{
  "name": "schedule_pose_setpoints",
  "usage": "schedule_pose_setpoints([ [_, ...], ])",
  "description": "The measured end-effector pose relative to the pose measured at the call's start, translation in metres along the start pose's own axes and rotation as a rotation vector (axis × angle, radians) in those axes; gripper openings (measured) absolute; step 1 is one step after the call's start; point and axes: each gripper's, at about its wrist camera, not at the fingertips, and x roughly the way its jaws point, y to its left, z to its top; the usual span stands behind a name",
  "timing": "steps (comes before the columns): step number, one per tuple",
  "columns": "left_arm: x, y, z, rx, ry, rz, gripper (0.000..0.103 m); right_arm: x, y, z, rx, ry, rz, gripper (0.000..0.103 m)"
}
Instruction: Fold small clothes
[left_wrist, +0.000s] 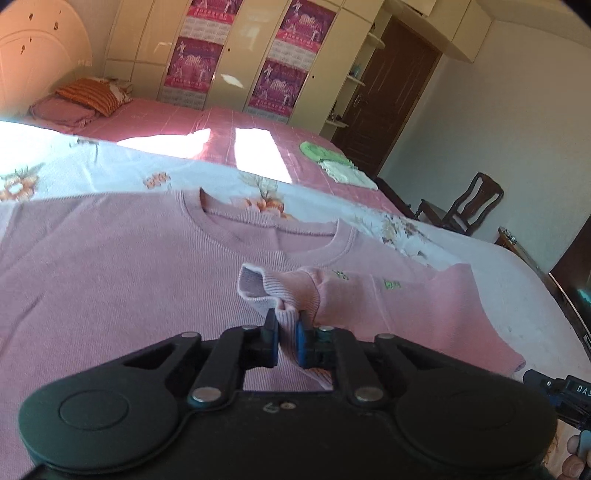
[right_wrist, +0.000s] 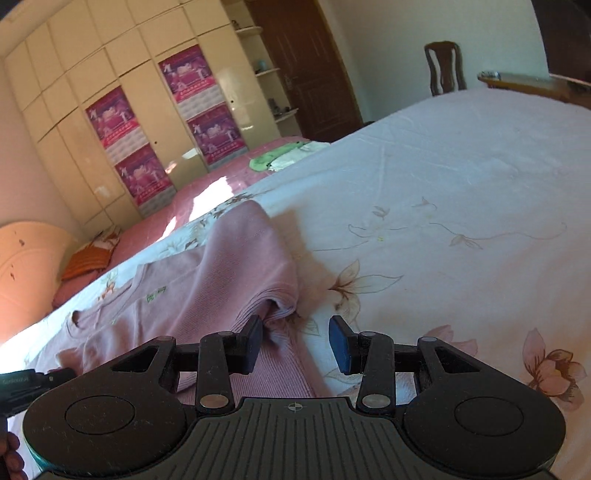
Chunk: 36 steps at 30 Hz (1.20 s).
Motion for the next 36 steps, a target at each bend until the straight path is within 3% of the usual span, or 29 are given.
schedule_pose_setpoints([
  [3, -0.015, 0.01, 0.005, 0.041, -0.033, 0.05, 0.008, -0.005, -0.011, 0.011, 0.079, 0.016, 0.075, 0.041],
  [7, -0.001, 0.033, -0.002, 0.003, 0.046, 0.068, 0.01, -0.003, -0.021, 0.028, 0.171, 0.07, 0.189, 0.041],
  [9, 0.0, 0.035, -0.009, 0.008, 0.051, 0.086, 0.019, 0.003, -0.025, 0.034, 0.233, 0.12, 0.259, 0.041],
  [13, 0.002, 0.037, -0.015, -0.025, 0.051, 0.09, 0.056, 0.02, -0.044, 0.047, 0.38, 0.21, 0.339, 0.041],
  [14, 0.004, 0.037, -0.016, -0.03, 0.053, 0.093, 0.057, 0.024, -0.052, 0.053, 0.418, 0.219, 0.347, 0.041],
  [18, 0.015, 0.043, -0.013, -0.097, 0.061, 0.06, 0.052, 0.038, -0.071, 0.071, 0.495, 0.22, 0.356, 0.041],
  [19, 0.018, 0.044, -0.01, -0.113, 0.063, 0.051, 0.043, 0.037, -0.075, 0.068, 0.504, 0.219, 0.351, 0.041],
  [20, 0.02, 0.045, -0.008, -0.119, 0.065, 0.041, 0.018, 0.04, -0.075, 0.07, 0.502, 0.215, 0.346, 0.041],
  [21, 0.021, 0.045, -0.006, -0.121, 0.06, 0.043, 0.009, 0.04, -0.074, 0.072, 0.488, 0.209, 0.333, 0.041],
  [23, 0.01, 0.041, -0.004, -0.109, -0.01, 0.046, 0.008, 0.038, -0.064, 0.068, 0.397, 0.212, 0.289, 0.007],
  [26, -0.01, 0.029, -0.007, -0.023, -0.094, 0.08, 0.008, 0.027, -0.05, 0.068, 0.232, 0.169, 0.263, 0.006],
  [28, -0.007, 0.031, -0.014, -0.006, -0.074, 0.113, 0.009, 0.03, -0.038, 0.06, 0.084, 0.184, 0.191, 0.006],
  [30, 0.007, 0.037, -0.022, -0.012, -0.011, 0.132, 0.009, 0.031, -0.037, 0.055, 0.048, 0.187, 0.193, 0.006],
  [33, 0.005, 0.041, -0.025, 0.0, -0.015, 0.141, 0.024, 0.023, -0.032, 0.054, -0.037, 0.208, 0.197, 0.006],
  [34, -0.001, 0.042, -0.024, -0.004, -0.027, 0.162, 0.036, 0.014, -0.033, 0.049, -0.068, 0.208, 0.205, 0.008],
  [35, -0.007, 0.043, -0.023, -0.009, -0.05, 0.188, 0.043, 0.003, -0.034, 0.045, -0.104, 0.183, 0.205, 0.01],
  [36, -0.015, 0.043, -0.022, -0.01, -0.078, 0.207, 0.043, -0.01, -0.034, 0.043, -0.142, 0.148, 0.208, 0.01],
])
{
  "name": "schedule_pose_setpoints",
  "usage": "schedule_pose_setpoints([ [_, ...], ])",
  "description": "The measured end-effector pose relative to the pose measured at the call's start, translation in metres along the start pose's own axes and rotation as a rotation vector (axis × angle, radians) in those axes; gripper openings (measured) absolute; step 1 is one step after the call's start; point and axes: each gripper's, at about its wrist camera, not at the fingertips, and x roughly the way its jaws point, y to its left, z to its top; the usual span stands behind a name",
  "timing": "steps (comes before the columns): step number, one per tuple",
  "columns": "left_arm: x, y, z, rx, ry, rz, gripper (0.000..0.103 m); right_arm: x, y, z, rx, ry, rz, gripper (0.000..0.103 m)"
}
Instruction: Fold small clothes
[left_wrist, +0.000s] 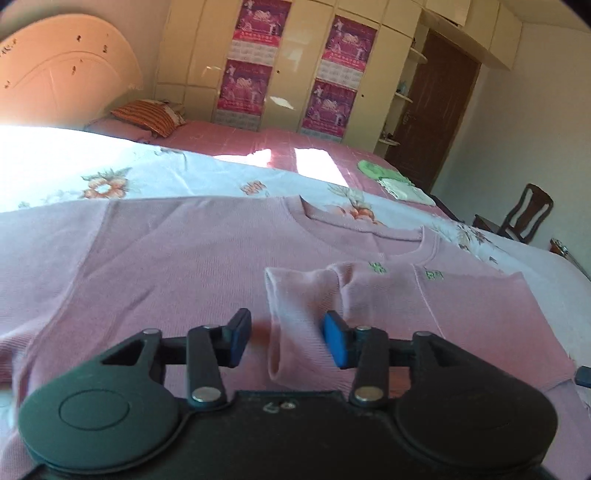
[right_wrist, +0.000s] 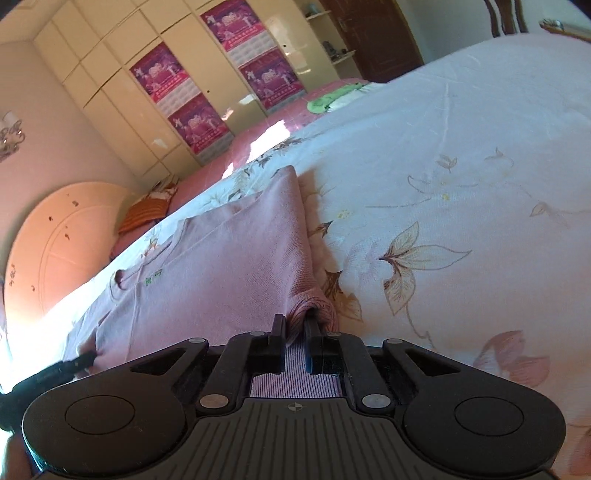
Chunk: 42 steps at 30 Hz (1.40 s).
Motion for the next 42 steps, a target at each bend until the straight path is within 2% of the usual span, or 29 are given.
schedule_pose_setpoints([
  [2, -0.01, -0.003, 0.004, 0.006, -0.025, -0.024, 0.043, -0.008, 0.017, -0.002, -0.085, -0.046, 0.0, 0.01],
  [4, -0.009, -0.022, 0.007, 0.064, -0.032, -0.051, 0.046, 0.003, 0.031, 0.002, -0.16, -0.063, -0.013, 0.01],
  [6, 0.001, -0.043, 0.003, 0.117, -0.012, -0.08, 0.049, 0.025, 0.037, 0.002, -0.197, -0.024, -0.007, 0.01],
  [8, 0.018, -0.054, -0.006, 0.151, 0.058, -0.104, 0.057, 0.058, 0.041, -0.007, -0.265, 0.093, -0.044, 0.009],
  [9, 0.026, -0.054, -0.012, 0.173, 0.097, -0.092, 0.055, 0.056, 0.045, -0.01, -0.303, 0.073, -0.041, 0.008],
  [10, 0.022, -0.055, -0.016, 0.207, 0.072, -0.089, 0.056, 0.058, 0.049, -0.01, -0.338, 0.087, -0.048, 0.009],
  [13, 0.022, -0.051, -0.014, 0.203, 0.081, -0.089, 0.056, 0.052, 0.046, -0.008, -0.339, 0.075, -0.027, 0.009],
  [18, 0.035, -0.05, -0.002, 0.181, 0.074, -0.055, 0.057, 0.077, 0.051, 0.006, -0.37, 0.081, -0.017, 0.009],
  [22, 0.041, -0.065, 0.015, 0.191, 0.044, -0.071, 0.058, 0.108, 0.055, 0.036, -0.367, 0.06, -0.022, 0.009],
  [25, 0.064, -0.074, 0.018, 0.202, 0.084, -0.028, 0.061, 0.143, 0.053, 0.06, -0.345, 0.075, -0.045, 0.009],
  [28, 0.076, -0.072, 0.018, 0.211, 0.083, 0.006, 0.068, 0.172, 0.045, 0.084, -0.314, 0.081, -0.082, 0.009],
  [30, 0.075, -0.071, 0.021, 0.21, 0.085, 0.013, 0.066, 0.181, 0.037, 0.094, -0.287, 0.093, -0.074, 0.009],
  [33, 0.054, -0.072, 0.018, 0.226, 0.062, 0.0, 0.065, 0.17, 0.042, 0.092, -0.339, 0.104, -0.08, 0.009],
  [36, 0.03, -0.069, -0.003, 0.28, 0.087, -0.004, 0.066, 0.135, 0.037, 0.062, -0.361, 0.14, -0.033, 0.009],
  [38, 0.014, -0.063, -0.02, 0.323, 0.089, 0.026, 0.066, 0.102, 0.037, 0.03, -0.424, 0.135, -0.027, 0.009],
  [40, 0.0, -0.058, -0.028, 0.328, 0.065, 0.036, 0.066, 0.082, 0.037, 0.016, -0.441, 0.12, -0.048, 0.009],
  [42, -0.008, -0.055, -0.028, 0.311, 0.041, 0.051, 0.066, 0.064, 0.041, 0.013, -0.41, 0.077, -0.027, 0.009],
])
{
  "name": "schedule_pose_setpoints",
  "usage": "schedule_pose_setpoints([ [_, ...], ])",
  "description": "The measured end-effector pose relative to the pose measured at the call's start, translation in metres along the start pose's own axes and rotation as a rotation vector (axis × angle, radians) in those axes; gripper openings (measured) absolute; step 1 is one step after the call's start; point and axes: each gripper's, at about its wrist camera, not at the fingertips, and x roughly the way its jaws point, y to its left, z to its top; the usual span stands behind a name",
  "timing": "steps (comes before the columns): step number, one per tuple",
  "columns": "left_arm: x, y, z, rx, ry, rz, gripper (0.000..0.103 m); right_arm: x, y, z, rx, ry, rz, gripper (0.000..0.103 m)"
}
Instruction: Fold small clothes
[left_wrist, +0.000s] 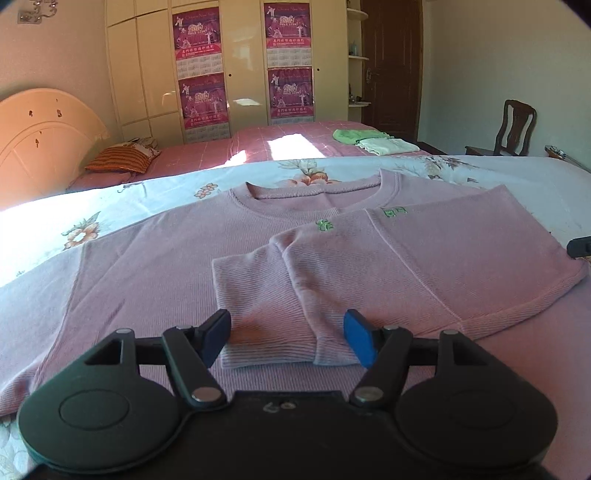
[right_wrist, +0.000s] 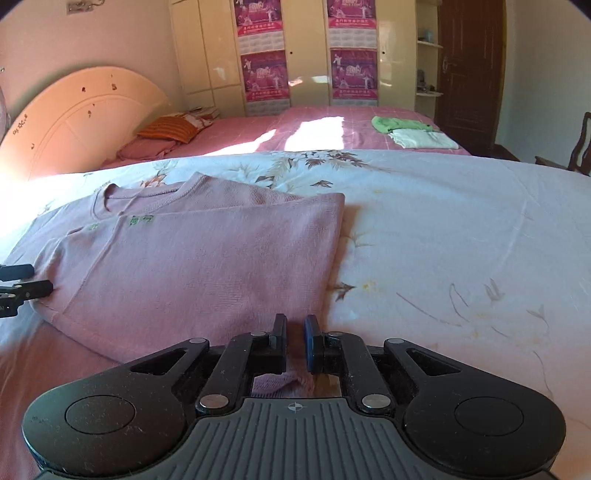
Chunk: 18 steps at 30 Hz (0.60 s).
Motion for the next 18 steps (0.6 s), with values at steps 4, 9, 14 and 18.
schedule_pose_setpoints([
  [4, 0.013, 0.01, -0.002, -0.072, 0.05, -0.02, 0.073, 0.001, 0.017, -0.01, -0.006, 0.02, -0.021, 0.009],
  [9, -0.002, 0.03, 0.001, -0.131, 0.029, -0.037, 0.072, 0.0, 0.029, -0.008, 0.032, 0.006, -0.068, 0.009],
  [14, -0.039, 0.095, -0.022, -0.268, 0.014, 0.021, 0.07, -0.01, 0.032, -0.011, 0.147, -0.021, -0.095, 0.009],
  [18, -0.082, 0.185, -0.053, -0.444, -0.011, 0.154, 0.07, -0.012, 0.049, -0.012, 0.209, -0.015, -0.085, 0.009],
])
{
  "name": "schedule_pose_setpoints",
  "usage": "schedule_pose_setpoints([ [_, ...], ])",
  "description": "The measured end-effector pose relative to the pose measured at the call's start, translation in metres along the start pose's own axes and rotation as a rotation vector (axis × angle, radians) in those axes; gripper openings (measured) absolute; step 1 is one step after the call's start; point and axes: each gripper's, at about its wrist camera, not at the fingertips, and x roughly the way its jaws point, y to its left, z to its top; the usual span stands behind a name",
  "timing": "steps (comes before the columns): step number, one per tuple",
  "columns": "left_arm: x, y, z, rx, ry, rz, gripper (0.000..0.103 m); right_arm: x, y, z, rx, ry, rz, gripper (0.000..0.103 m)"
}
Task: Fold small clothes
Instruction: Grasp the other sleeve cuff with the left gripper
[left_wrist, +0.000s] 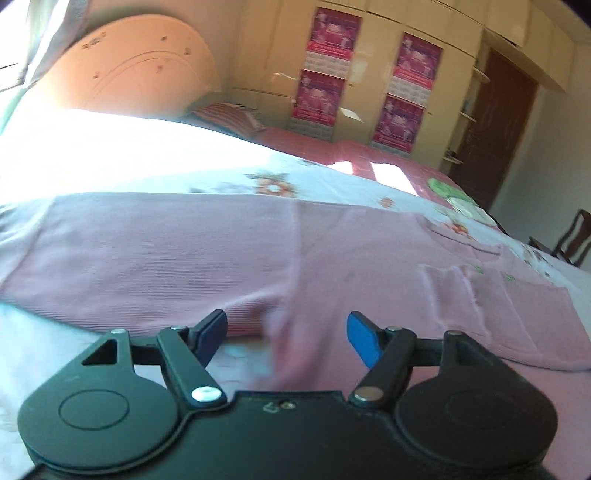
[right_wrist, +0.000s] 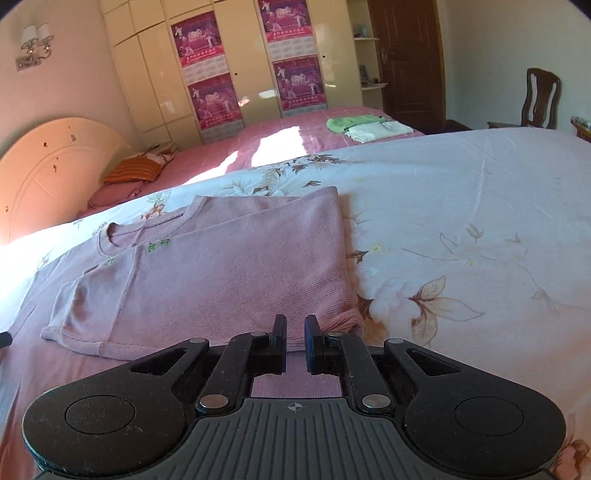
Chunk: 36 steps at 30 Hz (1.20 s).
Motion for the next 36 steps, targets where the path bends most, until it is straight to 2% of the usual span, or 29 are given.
schedule_pose_setpoints([
  [5, -0.031, 0.145, 0.006, -0.35, -0.025, 0.128, 0.069, 0.006, 0.044, -0.006, 0.034, 0.017, 0.04, 0.009],
  [9, -0.047, 0.23, 0.006, -0.61, -0.111, 0.111, 0.068, 0.016, 0.083, -0.004, 0.054, 0.025, 0.067, 0.009],
  [13, -0.042, 0.271, 0.015, -0.728, -0.156, 0.07, 0.065, 0.023, 0.108, 0.003, 0.103, 0.017, 0.052, 0.009],
  [18, -0.025, 0.291, 0.026, -0.778, -0.192, 0.027, 0.065, 0.024, 0.12, 0.009, 0.144, 0.013, 0.02, 0.009],
  [19, -0.024, 0.294, 0.027, -0.797, -0.204, 0.017, 0.061, 0.024, 0.121, 0.009, 0.142, 0.016, 0.017, 0.009],
  [22, -0.02, 0.304, 0.021, -0.877, -0.239, -0.024, 0.042, 0.025, 0.125, 0.009, 0.133, 0.026, 0.004, 0.009],
  [24, -0.015, 0.306, 0.02, -0.87, -0.221, 0.002, 0.029, 0.026, 0.125, 0.007, 0.134, 0.031, -0.001, 0.009],
  [25, -0.013, 0.304, 0.022, -0.841, -0.207, 0.019, 0.023, 0.026, 0.125, 0.007, 0.137, 0.033, -0.001, 0.009],
  [26, -0.013, 0.301, 0.024, -0.806, -0.195, 0.031, 0.01, 0.025, 0.124, 0.005, 0.14, 0.035, -0.002, 0.009],
  [27, -0.013, 0.295, 0.028, -0.774, -0.18, 0.033, 0.007, 0.024, 0.123, 0.004, 0.143, 0.035, -0.002, 0.009],
  [30, -0.024, 0.262, 0.044, -0.635, -0.222, -0.043, 0.007, 0.021, 0.119, 0.001, 0.148, 0.031, -0.005, 0.009],
  [33, -0.029, 0.199, 0.064, -0.48, -0.242, -0.145, 0.007, 0.018, 0.111, -0.001, 0.156, 0.028, -0.011, 0.009],
  [36, -0.024, 0.12, 0.074, -0.345, -0.218, -0.269, 0.007, 0.014, 0.102, -0.003, 0.167, 0.025, -0.018, 0.009],
])
